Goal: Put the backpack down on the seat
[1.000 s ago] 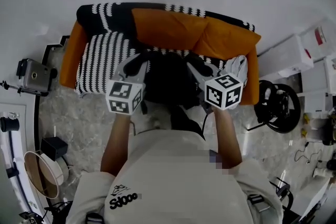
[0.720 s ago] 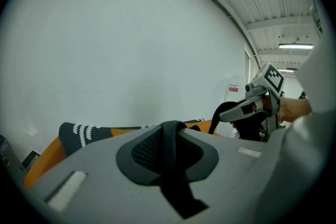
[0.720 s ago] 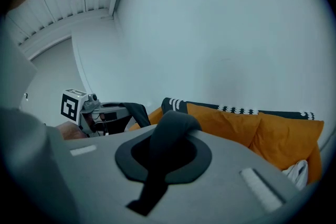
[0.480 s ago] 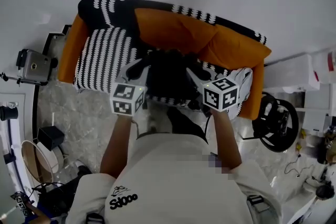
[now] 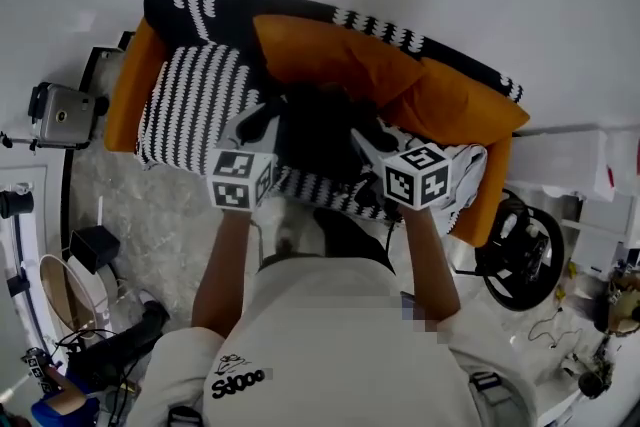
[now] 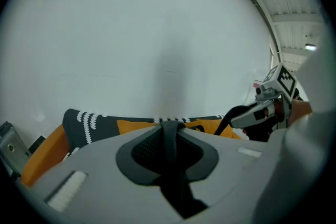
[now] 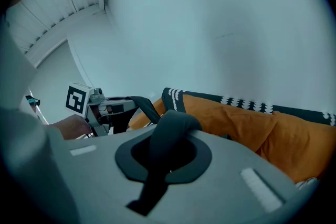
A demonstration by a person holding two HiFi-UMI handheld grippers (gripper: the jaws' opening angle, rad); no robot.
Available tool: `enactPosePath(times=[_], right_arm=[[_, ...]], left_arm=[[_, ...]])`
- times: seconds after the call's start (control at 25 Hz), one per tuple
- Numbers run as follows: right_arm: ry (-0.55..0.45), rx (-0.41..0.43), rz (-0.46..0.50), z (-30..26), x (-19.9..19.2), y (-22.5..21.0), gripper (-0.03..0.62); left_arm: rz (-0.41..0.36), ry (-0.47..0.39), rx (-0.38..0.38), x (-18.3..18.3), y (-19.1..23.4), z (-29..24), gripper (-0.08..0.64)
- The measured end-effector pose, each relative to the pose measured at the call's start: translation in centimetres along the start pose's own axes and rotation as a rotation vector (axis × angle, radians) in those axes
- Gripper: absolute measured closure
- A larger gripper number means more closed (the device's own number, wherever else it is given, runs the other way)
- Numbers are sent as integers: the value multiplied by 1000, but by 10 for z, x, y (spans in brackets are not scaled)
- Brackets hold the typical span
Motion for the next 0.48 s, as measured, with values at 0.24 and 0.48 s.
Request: enactPosePath(times=[0.24, 0.48], right_arm=[[37, 67, -9, -27, 15, -27, 588], [69, 121, -24, -54, 25, -53, 588]], left_arm=[[28, 24, 62, 8, 22, -40, 509], [42, 58, 114, 9, 38, -75, 509]])
Point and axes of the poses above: the fingertips, and each gripper's own axes: z backward along the fingers, y to its left, x out of its top, the point moved 1 cm from there along z, backward along the fingers, and after that the axes turned 9 degrees about x, right-handed, at the moved point
